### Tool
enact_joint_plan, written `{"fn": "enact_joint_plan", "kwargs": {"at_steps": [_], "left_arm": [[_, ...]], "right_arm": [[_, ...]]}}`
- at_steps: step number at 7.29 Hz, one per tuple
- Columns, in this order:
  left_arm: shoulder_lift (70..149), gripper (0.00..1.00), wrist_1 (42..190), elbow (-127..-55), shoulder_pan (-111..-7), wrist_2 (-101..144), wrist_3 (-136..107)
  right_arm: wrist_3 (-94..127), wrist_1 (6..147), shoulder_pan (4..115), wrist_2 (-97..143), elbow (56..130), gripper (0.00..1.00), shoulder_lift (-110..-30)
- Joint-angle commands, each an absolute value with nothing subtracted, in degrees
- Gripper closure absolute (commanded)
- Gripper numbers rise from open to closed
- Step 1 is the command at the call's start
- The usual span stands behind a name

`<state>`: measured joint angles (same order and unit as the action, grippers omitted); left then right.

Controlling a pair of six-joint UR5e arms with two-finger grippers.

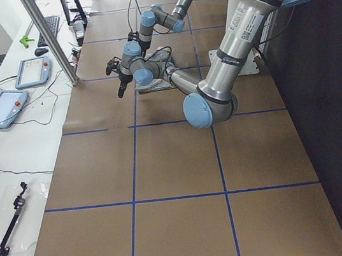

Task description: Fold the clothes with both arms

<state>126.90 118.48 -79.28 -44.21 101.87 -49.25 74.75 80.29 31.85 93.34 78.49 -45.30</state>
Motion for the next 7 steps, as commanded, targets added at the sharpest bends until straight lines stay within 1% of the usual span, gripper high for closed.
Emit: {"fn": "enact_joint_plan", "kwargs": {"at_steps": [1, 6, 7], "left_arm": [[126.8, 0.00, 118.5, -79.3, -44.2, 101.9, -49.5], [126.9, 0.00, 118.5, -79.4, -44.1, 101.9, -49.5], [126.9, 0.00, 118.5, -79.4, -44.1, 102.0, -49.4]], "right_arm": [[74.9, 80.4, 32.2, 92.6, 78.3, 1.00, -45.1], [72.1, 80.3, 34.5, 92.2, 77.1, 1.00, -45.9], [71.6, 80.1, 34.6, 92.2, 77.0, 0.27, -45.9]]}}
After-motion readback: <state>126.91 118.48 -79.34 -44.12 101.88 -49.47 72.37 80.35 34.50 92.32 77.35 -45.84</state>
